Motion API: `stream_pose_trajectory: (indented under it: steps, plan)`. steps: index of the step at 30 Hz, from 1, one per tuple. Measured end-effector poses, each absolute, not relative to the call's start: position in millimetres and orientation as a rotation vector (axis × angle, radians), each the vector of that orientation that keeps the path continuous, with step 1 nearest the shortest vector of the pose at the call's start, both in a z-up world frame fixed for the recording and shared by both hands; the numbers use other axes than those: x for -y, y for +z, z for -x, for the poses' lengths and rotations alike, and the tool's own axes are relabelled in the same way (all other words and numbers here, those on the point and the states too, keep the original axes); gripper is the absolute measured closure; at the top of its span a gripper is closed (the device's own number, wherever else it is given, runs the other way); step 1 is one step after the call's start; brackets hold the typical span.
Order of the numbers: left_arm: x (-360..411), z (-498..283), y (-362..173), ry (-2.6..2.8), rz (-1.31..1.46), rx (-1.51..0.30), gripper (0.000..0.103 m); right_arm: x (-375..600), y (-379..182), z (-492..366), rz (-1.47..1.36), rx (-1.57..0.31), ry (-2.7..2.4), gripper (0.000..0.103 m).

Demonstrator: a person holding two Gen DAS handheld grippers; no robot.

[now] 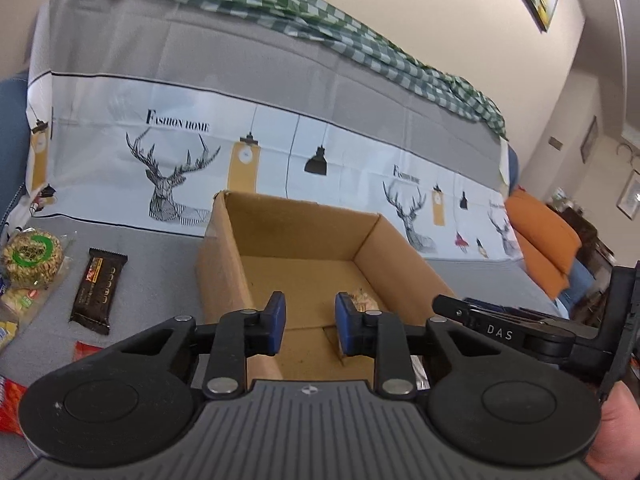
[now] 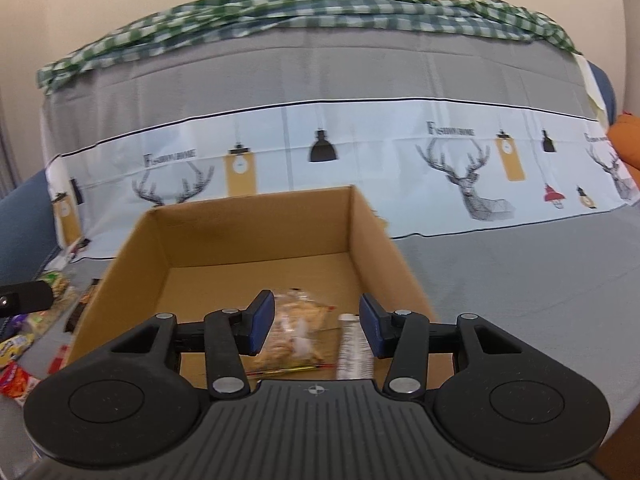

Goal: Organize snacks
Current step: 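Move both tools back to the snack pile beside the box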

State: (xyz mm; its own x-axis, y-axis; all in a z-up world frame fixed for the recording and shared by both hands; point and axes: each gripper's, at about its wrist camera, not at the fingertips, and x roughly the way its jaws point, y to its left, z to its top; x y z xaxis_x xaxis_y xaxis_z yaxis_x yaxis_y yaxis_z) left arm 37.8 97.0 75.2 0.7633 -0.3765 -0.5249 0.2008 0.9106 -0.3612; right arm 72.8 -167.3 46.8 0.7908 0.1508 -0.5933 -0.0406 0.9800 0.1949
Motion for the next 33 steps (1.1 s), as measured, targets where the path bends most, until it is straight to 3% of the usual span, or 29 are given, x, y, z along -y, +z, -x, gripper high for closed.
stream_pose_trajectory:
  steps: [8,15,23,33]
  plan:
    - [-152.1,-28.0,58.6,-0.225,0.151,-0.667,0.074,134.3,54.5,-71.1,-0.184,-0.654,0.171,0.054]
    - [-182.5,-29.7,55.6,-0.139,0.209,-0.679,0.074,102.2,61.2,-73.5,-0.184,-0.648,0.236,0.054]
    - [-201.0,-31.9,46.9,-0.087,0.264,-0.742,0.074,56.4,66.7,-66.3,-0.171,-0.632,0.349,0.07]
    - [-242.0,-24.4,41.6,0.046,0.35,-0.77,0.074,-7.0,76.5,-34.7,-0.062,-0.5,0.534,0.072]
